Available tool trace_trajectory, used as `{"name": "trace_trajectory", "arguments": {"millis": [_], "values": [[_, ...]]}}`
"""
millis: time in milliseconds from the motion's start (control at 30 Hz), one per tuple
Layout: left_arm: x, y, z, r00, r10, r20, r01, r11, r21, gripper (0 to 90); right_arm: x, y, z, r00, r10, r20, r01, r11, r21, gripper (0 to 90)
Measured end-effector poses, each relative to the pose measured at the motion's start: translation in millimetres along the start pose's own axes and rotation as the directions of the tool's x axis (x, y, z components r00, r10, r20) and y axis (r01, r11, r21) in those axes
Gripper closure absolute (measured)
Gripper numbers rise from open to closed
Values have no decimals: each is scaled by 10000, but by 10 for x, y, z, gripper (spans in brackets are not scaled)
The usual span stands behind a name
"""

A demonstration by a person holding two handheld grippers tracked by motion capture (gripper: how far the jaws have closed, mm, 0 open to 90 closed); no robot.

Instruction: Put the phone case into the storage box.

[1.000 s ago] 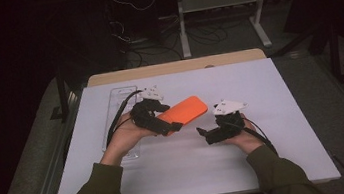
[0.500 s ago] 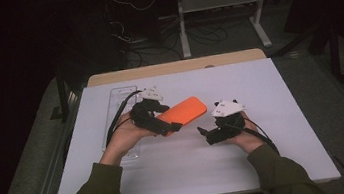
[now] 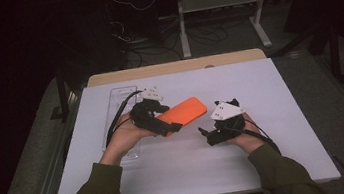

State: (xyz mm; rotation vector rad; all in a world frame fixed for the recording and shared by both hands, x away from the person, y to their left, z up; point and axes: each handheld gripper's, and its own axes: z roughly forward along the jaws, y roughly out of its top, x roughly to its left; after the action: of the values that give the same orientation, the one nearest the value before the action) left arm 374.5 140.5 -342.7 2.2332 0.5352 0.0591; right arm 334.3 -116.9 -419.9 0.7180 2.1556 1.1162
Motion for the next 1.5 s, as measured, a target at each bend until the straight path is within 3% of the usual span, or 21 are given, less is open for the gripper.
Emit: {"name": "trace_trajectory", "arguments": {"millis": [100, 533, 867, 1167, 1267, 1300, 1500], "values": [[5, -2, -3, 10000, -22, 2, 22, 10000, -8, 157, 15, 6, 0, 9988, -441, 208, 441, 9990, -6, 0], [7, 0, 1, 10000, 16, 6, -16, 10000, 4, 157, 54, 27, -8, 9921, -1112, 584, 1116, 9937, -36, 0], [19, -4, -10, 10000, -45, 16, 45, 10000, -30, 157, 105, 38, -24, 9786, -1824, 953, 1837, 9830, -43, 0], [32, -9, -17, 9999, 105, -13, -105, 9999, 11, 157, 175, 45, -35, 9455, -2952, 1375, 2960, 9551, 146, 0], [20, -12, -19, 10000, -68, 1, 68, 10000, -17, 157, 194, 43, -33, 9311, -3287, 1582, 3312, 9435, 109, 0], [21, -10, -19, 10000, -22, 10, 22, 10000, -29, 157, 198, 44, -35, 9220, -3490, 1678, 3520, 9359, 125, 0], [19, -12, -19, 10000, -49, 5, 49, 10000, -16, 157, 244, 45, -33, 8911, -4039, 2070, 4080, 9126, 241, 0]]}}
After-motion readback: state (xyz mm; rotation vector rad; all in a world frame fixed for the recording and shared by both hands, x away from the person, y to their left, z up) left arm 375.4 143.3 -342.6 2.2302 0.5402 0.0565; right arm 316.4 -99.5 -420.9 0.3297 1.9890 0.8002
